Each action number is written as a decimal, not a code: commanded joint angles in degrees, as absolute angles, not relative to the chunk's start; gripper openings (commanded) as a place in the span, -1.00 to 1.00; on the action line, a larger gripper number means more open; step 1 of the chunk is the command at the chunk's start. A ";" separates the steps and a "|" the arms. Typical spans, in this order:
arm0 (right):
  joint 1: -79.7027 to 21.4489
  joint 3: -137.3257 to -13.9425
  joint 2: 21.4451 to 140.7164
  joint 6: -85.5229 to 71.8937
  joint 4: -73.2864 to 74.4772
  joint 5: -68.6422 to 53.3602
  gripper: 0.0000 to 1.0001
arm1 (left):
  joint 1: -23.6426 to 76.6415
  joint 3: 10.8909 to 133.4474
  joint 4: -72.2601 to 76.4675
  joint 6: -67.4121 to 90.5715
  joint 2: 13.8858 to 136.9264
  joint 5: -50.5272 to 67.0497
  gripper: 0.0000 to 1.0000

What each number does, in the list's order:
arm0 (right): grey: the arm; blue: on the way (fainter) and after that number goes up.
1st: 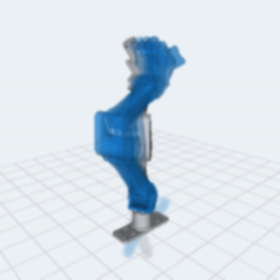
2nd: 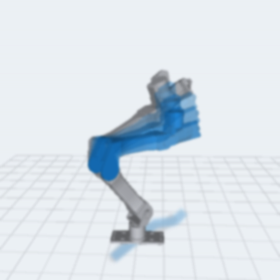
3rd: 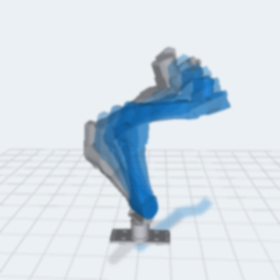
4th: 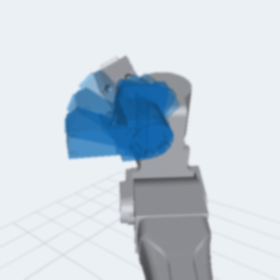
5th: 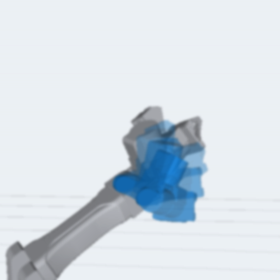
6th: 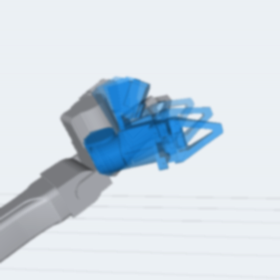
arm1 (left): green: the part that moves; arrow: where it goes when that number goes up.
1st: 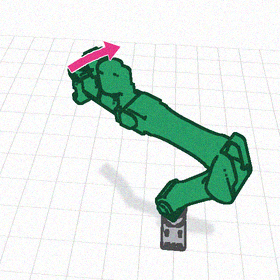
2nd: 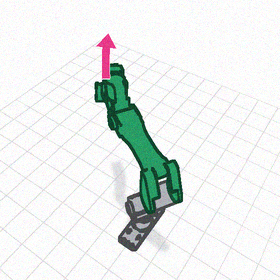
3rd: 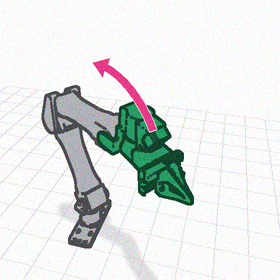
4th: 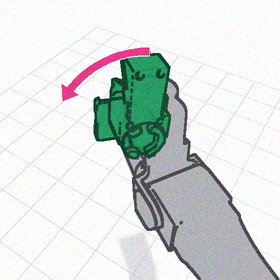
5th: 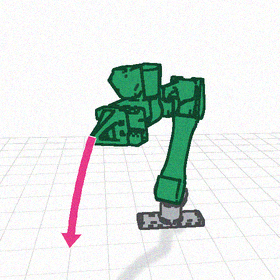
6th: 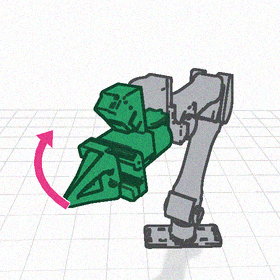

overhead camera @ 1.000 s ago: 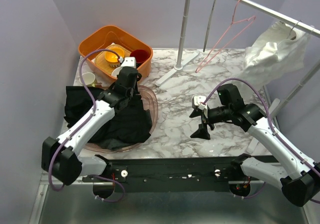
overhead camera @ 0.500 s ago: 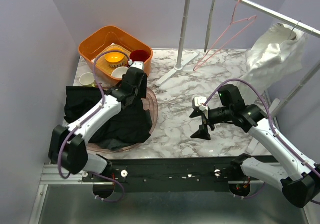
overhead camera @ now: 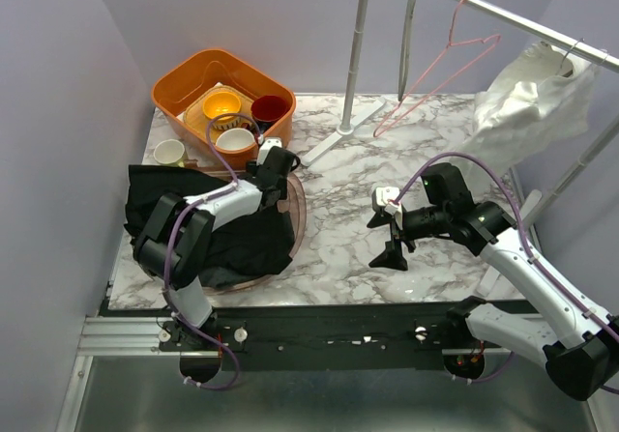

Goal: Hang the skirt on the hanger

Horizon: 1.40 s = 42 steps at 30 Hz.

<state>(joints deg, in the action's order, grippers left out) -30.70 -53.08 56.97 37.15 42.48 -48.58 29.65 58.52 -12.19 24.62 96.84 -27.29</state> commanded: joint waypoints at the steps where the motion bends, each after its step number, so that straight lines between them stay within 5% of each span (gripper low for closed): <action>1: -30.85 -52.03 57.13 37.97 42.01 -49.57 1.00 | 29.27 57.13 -4.41 26.81 101.68 -34.36 0.26; 3: -30.85 -52.12 57.13 37.97 42.01 -49.75 1.00 | 29.18 56.87 -3.52 26.63 102.21 -35.42 0.17; 5: -30.85 -52.12 57.13 38.06 42.10 -49.75 1.00 | 29.18 56.60 -2.90 26.28 102.22 -36.12 -0.20; 7: -30.85 -52.03 57.13 38.14 42.27 -49.83 1.00 | 29.18 55.38 -2.64 25.93 100.47 -36.30 -0.37; 8: -30.85 -52.12 57.04 38.23 42.28 -49.83 1.00 | 29.18 55.02 -2.64 25.84 99.50 -36.30 -0.65; 11: -30.85 -52.12 56.95 38.23 42.36 -49.92 1.00 | 29.18 53.35 -3.43 25.75 94.41 -36.04 -0.93; 27: -30.76 -55.27 55.02 40.34 44.12 -49.22 1.00 | 29.27 61.33 -17.92 24.44 63.47 -23.66 -1.00; 42: -32.17 -78.39 63.37 26.91 43.52 -53.27 1.00 | 36.11 107.64 -26.98 24.87 71.36 -6.77 -1.00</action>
